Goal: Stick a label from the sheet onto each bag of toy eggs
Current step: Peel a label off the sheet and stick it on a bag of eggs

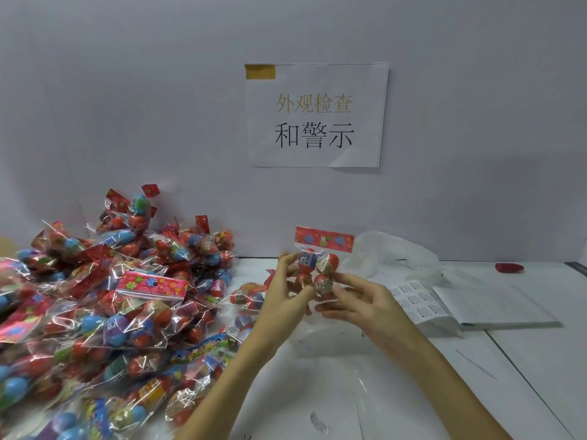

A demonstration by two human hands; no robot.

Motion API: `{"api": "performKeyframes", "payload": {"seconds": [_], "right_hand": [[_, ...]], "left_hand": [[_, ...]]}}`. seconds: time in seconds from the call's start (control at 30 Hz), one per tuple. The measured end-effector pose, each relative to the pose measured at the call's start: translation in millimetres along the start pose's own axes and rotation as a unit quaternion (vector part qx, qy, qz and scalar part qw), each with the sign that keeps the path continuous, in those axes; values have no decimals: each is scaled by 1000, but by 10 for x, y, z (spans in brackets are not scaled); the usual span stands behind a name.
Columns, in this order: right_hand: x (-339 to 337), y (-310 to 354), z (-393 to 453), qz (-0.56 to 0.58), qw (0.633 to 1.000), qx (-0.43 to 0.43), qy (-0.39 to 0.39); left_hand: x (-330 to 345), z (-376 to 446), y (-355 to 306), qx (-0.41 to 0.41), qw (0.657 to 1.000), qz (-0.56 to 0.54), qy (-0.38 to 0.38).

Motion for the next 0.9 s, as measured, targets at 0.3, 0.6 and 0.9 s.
{"api": "performKeyframes", "payload": {"seconds": [0.3,0.6,0.9], "right_hand": [[-442,-13,-59,-370,925,60,-68],[-232,-136,-35,-462,886,29,-28],[-27,63,-44,-455,886,-88,-2]], "left_hand": [[-340,-97,-327,150,966,82,-193],[153,-154,-167,156,954,254,-33],[157,-101,72,114,879,458,-66]]}}
Point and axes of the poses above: each hand's wrist, its own z-axis towards the middle knuckle, its own x-axis out of the palm, y = z × x, the point moved 9 cm from there along z, towards the middle knuckle
